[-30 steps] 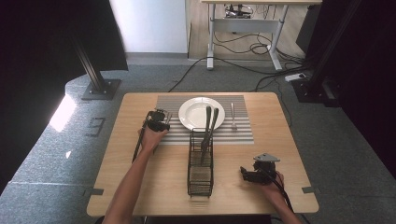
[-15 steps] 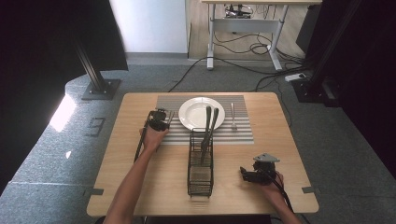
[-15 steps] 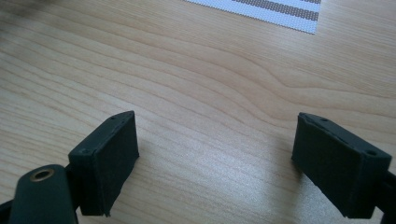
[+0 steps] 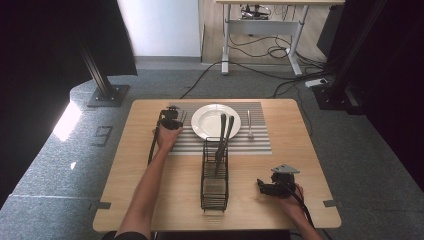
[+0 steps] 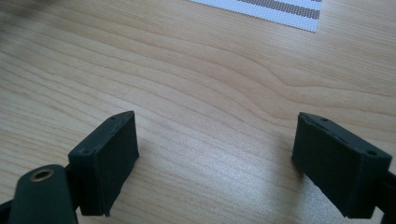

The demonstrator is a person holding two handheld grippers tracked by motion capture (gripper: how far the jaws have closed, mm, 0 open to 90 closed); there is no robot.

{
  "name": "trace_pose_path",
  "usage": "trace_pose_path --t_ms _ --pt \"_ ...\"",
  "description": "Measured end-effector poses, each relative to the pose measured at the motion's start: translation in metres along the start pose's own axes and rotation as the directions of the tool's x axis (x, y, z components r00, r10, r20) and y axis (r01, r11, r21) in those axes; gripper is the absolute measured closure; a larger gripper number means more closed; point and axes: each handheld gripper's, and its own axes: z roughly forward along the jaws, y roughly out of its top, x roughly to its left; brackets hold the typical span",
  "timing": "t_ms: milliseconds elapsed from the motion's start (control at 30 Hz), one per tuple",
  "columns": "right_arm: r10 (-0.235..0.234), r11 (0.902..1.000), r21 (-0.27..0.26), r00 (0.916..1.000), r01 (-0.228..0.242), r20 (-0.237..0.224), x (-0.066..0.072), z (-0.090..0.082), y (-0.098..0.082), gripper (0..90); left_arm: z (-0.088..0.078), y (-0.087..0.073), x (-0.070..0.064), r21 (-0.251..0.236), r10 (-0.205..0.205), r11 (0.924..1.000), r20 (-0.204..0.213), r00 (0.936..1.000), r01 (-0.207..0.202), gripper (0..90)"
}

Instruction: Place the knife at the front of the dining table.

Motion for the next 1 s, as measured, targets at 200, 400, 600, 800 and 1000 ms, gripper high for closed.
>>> trace_pose_path --t_ms 200,400,600,800,1000 --pt "-0.001 1.0 0.001 1.0 0.001 0.0 0.0 0.0 0.0 14.6 -0.001 -0.004 0.002 -0.044 0.034 0.9985 0.018 0.9993 -0.033 64.3" --pt "-0.006 1.0 -0.001 1.0 0.006 -0.001 0.0 -0.001 -0.001 14.6 -0.022 -0.025 0.004 -0.036 0.068 0.9971 0.032 0.9972 -0.067 53.4" --pt "-0.006 1.0 0.001 1.0 0.006 -0.005 0.0 0.0 0.0 14.2 -0.04 -0.053 0.005 -0.033 0.091 0.9954 0.048 0.9947 -0.09 53.3" --pt "-0.015 0.9999 0.0 0.9999 0.015 -0.006 0.001 0.001 0.001 14.2 -0.042 -0.065 0.0 -0.03 0.118 0.9927 0.014 0.993 -0.117 59.6" --pt "-0.015 0.9999 -0.001 0.9998 0.015 -0.01 0.001 0.001 0.001 14.2 -0.041 -0.064 -0.006 -0.039 0.111 0.9931 0.003 0.9938 -0.111 67.4"
